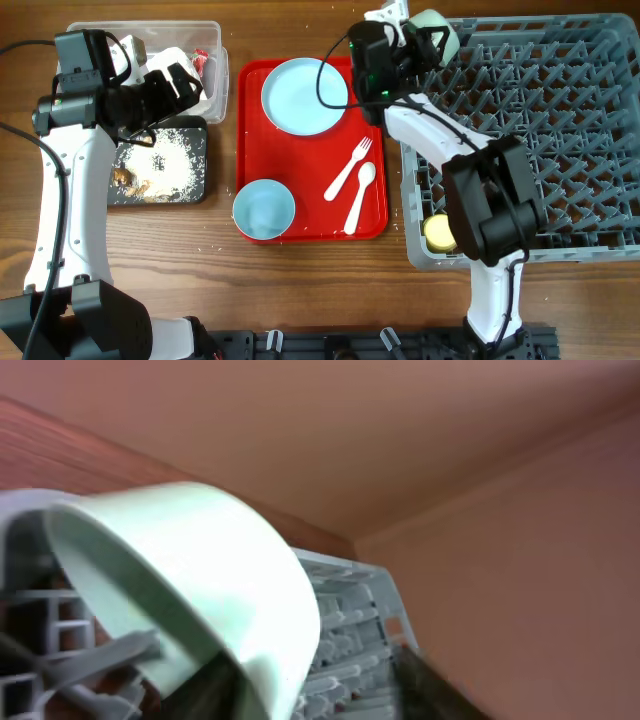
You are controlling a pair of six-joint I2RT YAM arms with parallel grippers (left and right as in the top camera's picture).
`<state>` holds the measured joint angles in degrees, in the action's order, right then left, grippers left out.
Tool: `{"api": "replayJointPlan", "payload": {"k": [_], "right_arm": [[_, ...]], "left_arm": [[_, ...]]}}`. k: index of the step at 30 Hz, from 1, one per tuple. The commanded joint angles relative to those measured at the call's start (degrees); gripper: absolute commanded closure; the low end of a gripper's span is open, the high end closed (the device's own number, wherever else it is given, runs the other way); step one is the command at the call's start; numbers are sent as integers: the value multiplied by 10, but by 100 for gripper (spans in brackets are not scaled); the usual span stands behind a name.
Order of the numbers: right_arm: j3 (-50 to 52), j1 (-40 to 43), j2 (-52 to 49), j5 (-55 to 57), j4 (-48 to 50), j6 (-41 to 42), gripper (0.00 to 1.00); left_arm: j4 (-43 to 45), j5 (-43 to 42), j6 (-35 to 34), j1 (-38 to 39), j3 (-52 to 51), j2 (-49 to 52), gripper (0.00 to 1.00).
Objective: Sort waste into correct bins and load items into the dishwasher rack
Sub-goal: 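Grasp the light-blue bowl with the right gripper and lift it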
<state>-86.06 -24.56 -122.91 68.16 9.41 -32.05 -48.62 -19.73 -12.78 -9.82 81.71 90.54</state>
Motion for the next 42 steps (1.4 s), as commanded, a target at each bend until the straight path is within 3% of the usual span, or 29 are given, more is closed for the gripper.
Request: {"api": "replayJointPlan", "payload": {"k": [1,5,8,11,13,14,17,18,19,21,31,32,33,36,38,40,42], "right_arm": [[4,-16,-13,-2,13,-11,17],[4,-34,4,-10,22,-9,3],[4,-51,16,-41,21,9,3],[4,-70,46,-83,-19,95,3],[4,-77,83,-185,-108,183,4],[4,-77,117,-310,-187,270,4],[4,-73,181,-733,-319,392,8],[4,-73,186,-864,-342,424,24],[4,-73,183,-915,-363,482,39],[14,-82,167,-926,-419,602,38],[52,-187,79,-896,-512,697,39],[52,-187,75,-896,-513,697,44],[52,-187,75,-896,-513,697,61],[52,-187,75,-895,-510,697,86],[52,-187,75,-895,-510,697,87],[52,-187,73,-887,-511,697,75],[52,-187,65,-887,-511,701,70]], "left_arm": [[1,1,3,-3,4,4,0],[1,1,3,-3,4,4,0],[1,1,3,-3,4,4,0],[1,1,3,-3,4,4,0],[1,1,3,-3,4,4,0],[1,1,3,-3,4,4,0],[1,1,3,-3,4,4,0],[1,1,3,-3,4,4,0],[1,1,3,-3,4,4,0],[1,1,3,-3,4,4,0],[1,1,3,-3,4,4,0],[1,1,3,-3,4,4,0],[1,1,3,-3,4,4,0],[1,1,3,-3,4,4,0],[1,1,3,-3,4,4,0],[1,1,3,-3,4,4,0],[1,1,3,-3,4,4,0]]}}
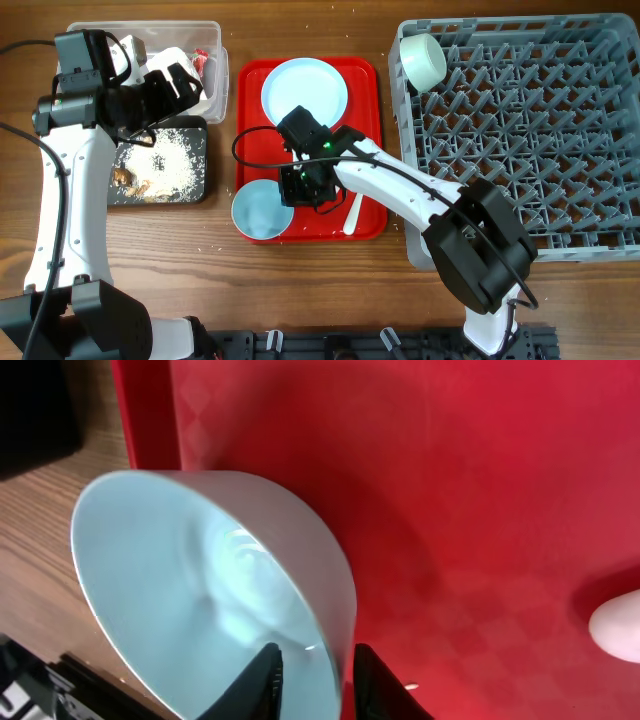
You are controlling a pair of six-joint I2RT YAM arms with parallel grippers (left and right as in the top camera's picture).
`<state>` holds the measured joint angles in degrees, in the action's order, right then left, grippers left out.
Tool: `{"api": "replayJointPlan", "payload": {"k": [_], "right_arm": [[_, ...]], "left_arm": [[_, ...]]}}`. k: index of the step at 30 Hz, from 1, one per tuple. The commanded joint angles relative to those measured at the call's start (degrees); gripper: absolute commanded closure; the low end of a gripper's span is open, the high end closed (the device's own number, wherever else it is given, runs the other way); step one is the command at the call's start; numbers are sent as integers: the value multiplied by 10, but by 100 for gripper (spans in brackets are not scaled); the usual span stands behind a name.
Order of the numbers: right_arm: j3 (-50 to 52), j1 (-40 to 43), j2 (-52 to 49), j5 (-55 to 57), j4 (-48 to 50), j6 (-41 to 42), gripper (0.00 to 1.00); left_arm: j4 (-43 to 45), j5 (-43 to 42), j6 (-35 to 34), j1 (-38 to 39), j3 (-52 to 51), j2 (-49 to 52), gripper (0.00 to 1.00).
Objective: Sort waste into correct bins and load items into the dishwasher rack
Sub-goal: 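Grasp the light-blue bowl with the right gripper and lift it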
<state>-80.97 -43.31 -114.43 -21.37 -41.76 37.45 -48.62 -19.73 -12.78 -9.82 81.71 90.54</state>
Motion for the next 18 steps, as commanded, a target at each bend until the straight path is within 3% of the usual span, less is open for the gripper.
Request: {"api": "replayJointPlan", "payload": {"k": [1,4,6,11,15,18], "right_arm": [[1,1,-24,5,1,7,70],[1,1,-31,-1,3,15,79],[1,1,-31,-1,3,15,96],[-22,43,17,12,-46,-32,96],[-23,144,208,217,-115,-44,96],[-23,214,387,493,-132,-63,96]], "left_arm": [[1,1,3,-3,4,4,0],[1,1,3,-3,4,4,0],[1,1,3,-3,4,4,0],[1,1,3,-3,4,4,0],[1,1,3,-3,4,4,0],[1,1,3,-3,4,4,0]]}}
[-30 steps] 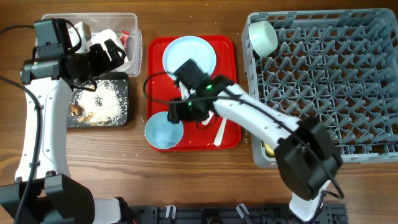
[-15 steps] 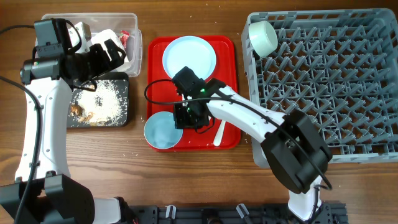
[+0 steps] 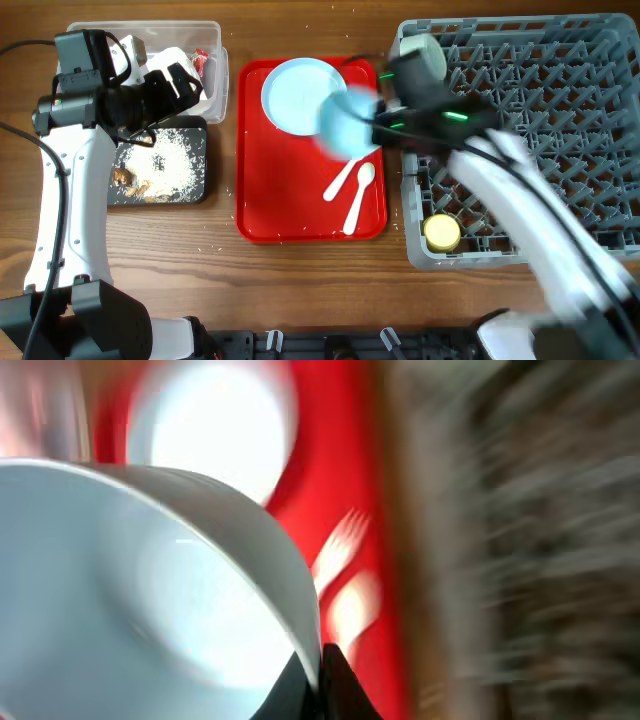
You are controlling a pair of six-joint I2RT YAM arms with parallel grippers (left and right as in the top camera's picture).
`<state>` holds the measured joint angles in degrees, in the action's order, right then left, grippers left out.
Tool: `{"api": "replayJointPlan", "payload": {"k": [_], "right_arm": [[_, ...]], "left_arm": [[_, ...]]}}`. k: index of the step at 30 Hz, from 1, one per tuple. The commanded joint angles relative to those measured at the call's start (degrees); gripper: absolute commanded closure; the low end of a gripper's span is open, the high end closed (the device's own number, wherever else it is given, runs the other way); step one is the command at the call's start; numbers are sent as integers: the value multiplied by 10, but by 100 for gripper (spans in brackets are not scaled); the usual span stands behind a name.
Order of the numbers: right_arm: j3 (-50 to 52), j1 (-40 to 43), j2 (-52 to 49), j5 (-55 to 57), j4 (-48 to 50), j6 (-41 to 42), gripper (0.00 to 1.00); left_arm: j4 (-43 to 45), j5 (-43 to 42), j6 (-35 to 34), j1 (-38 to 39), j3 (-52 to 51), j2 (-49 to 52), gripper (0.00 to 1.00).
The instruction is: Sort waste into correct bins and load items into the dishwasher rack
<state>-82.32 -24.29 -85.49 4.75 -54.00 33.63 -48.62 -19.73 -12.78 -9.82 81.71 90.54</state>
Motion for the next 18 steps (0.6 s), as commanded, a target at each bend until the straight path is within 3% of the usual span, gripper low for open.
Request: {"api": "replayJointPlan", "payload": {"k": [1,3,6,8,10,12,18], "right_arm": [[-9,31,133,296,-9,-40,96],[-9,33,166,435,-10,-63,96],[-8,33,120,559,3,-150,96],[-8,33,49,606,41,-258,96],[-8,33,-106,651,116,-439,96],[-8,33,-160,657,131,-474,96],[-8,9,-250,657,132,-471,96]], "left_arm": [[1,1,3,-3,4,4,0],[1,1,3,-3,4,4,0],[1,1,3,-3,4,4,0],[1,1,3,-3,4,4,0],[1,1,3,-3,4,4,0],[1,1,3,-3,4,4,0],[1,1,3,-3,4,4,0]]}}
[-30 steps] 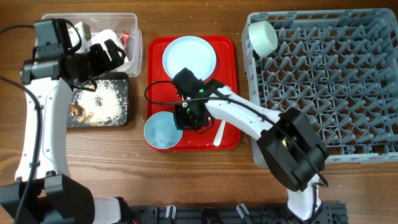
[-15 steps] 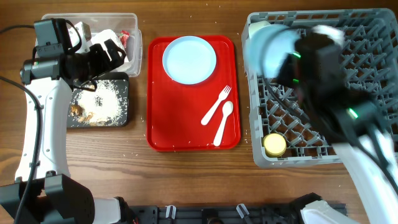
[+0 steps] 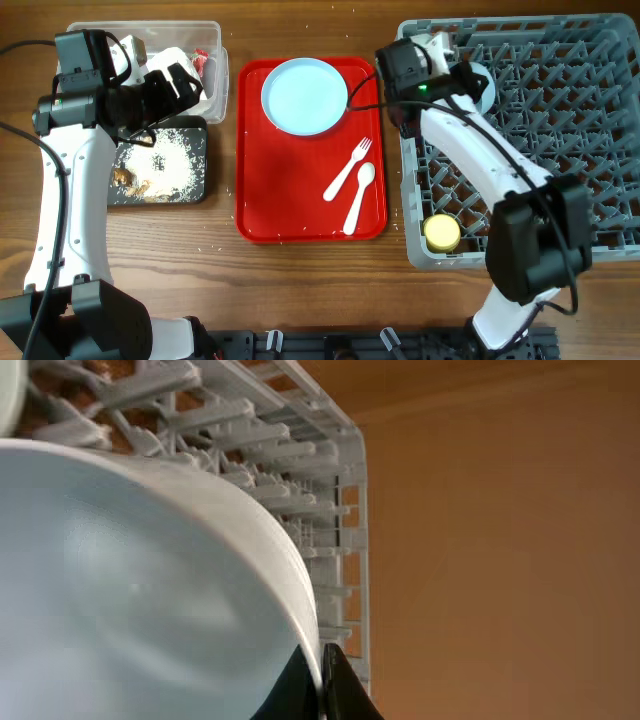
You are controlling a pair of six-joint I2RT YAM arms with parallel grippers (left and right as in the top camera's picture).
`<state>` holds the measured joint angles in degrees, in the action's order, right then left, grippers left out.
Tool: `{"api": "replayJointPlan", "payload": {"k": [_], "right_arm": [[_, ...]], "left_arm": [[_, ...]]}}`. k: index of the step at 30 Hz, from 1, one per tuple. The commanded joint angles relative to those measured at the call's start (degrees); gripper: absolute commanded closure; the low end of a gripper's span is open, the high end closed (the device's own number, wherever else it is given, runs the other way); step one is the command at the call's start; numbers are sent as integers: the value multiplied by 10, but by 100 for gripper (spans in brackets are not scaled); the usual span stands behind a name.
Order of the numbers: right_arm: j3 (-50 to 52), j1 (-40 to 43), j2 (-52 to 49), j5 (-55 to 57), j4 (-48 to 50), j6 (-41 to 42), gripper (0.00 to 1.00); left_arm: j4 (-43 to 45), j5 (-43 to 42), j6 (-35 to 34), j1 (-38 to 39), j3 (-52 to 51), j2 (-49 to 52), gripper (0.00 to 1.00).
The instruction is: Sort waste into correct bins and load items into the dishwasher rack
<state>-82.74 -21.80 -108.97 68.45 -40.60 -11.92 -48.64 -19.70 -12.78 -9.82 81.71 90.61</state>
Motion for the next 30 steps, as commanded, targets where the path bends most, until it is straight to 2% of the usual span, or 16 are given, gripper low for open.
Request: {"api": "replayJointPlan", "payload": {"k": [1,4,7,10,16,17,18,20,21,22,27,28,30], "right_arm": [[-4,-21,-19,16,-2,-16,96],[-4,-33,-19,-21,-10,-16,96],[-4,-43,-19,-75,-65,-16,95],[-4,-47,-19,-94,-89,-16,80],[-4,-77,-18,-94,-97,-31,76],[-4,-84,-18,-94,-95,-31,69],[-4,-91,-18,-99,-94,-31,50],[-4,-101,-18,-127,-87,-31,44],[-4,-103,-18,-139,-82,-30,35],[-4,-103,-18,-152,-74,-30,31],[-7,-103,-3,-174,-28,-26,27],[-7,-103,10,-182,-7,-25,22],[-9,-103,39,-209,26,-24,0]], "left_arm": [[1,1,3,-3,4,3,0],[2,1,3,-3,4,3,0],[2,1,3,-3,4,3,0],[2,1,3,-3,4,3,0],[2,1,3,-3,4,3,0],[2,1,3,-3,4,3,0],[2,1,3,-3,4,3,0],[1,1,3,-3,4,3,0],[2,1,3,-3,4,3,0],[2,1,3,-3,4,3,0],[2,1,3,-3,4,3,0],[1,1,3,-3,4,3,0],[2,1,3,-3,4,3,0]]}}
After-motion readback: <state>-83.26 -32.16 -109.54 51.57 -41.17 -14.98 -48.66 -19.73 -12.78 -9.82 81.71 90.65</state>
